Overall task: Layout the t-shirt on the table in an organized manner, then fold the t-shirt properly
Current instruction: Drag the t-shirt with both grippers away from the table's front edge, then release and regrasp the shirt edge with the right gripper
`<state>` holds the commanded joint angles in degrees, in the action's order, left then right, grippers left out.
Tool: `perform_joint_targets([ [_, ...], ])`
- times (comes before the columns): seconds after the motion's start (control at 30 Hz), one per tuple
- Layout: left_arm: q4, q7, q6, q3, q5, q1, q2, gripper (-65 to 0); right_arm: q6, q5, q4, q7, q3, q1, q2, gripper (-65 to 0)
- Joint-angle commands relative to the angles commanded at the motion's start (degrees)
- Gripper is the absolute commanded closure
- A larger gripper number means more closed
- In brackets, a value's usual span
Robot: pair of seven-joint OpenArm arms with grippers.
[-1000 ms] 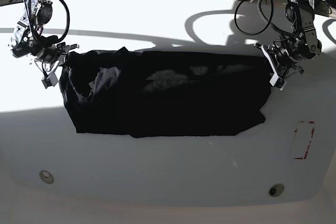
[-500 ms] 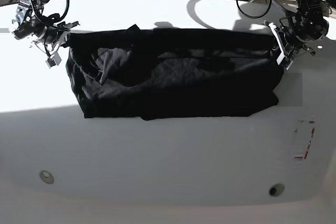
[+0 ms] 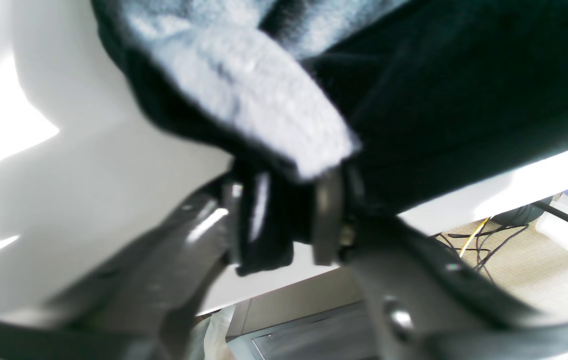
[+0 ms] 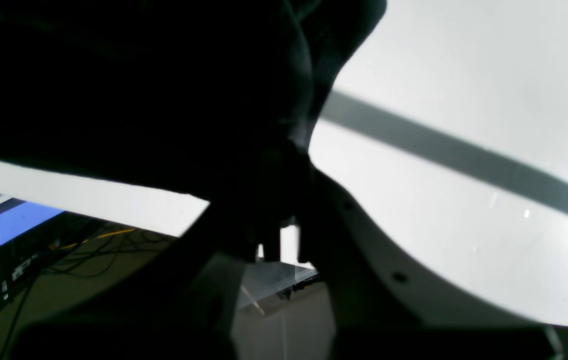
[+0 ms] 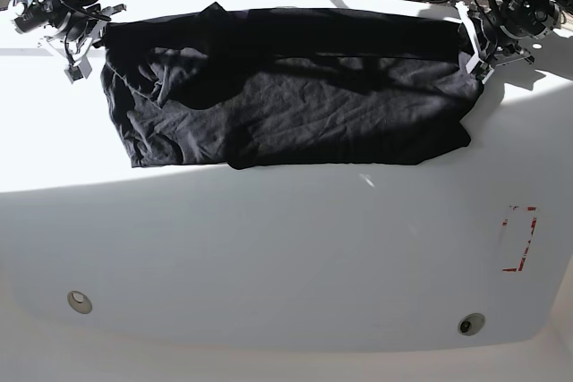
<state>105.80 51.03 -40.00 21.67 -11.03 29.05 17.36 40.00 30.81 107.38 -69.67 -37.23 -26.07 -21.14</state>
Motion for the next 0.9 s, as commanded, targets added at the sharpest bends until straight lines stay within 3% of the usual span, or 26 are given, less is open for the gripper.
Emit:
perform_joint_targets([
  [0.03,0.00,0.00,0.00,0.35,0.00,0.00,0.00,-38.9,0.00,0.00,0.00,0.00,0.00,0.00,0.00,-14.3],
  [0.1,0.00,0.00,0.00,1.93,0.00,0.09,-0.09,-43.8,0.00,0.09,0.18,0.00,-0.09,0.00,0.00,-26.0],
  [0.2,0.00,0.00,0.00,3.43,0.00,0.00,0.00,-44.4,0.00,0.09,1.85,0.00,-0.26,0.00,0.09,-44.5],
  [0.33,0.79,0.09,0.00,3.60,0.00,-0.26,0.44,-45.0,0.00,0.53,5.80,-0.09,-0.26,0.18,0.18,-59.0],
  [0.6,4.04,2.20,0.00,4.22,-0.09,-0.44,2.73,-45.3,0.00,3.96,8.00,-5.54,0.09,5.45,2.20,-58.3],
  [0.77,5.10,5.19,0.00,6.68,-0.09,-2.37,2.55,-45.3,0.00,9.49,7.82,-6.33,0.35,7.65,4.57,-58.3],
  [0.9,5.10,6.59,0.00,8.79,-0.09,-3.96,2.46,-44.9,0.00,10.37,7.82,-6.33,3.25,9.49,6.42,-58.3],
])
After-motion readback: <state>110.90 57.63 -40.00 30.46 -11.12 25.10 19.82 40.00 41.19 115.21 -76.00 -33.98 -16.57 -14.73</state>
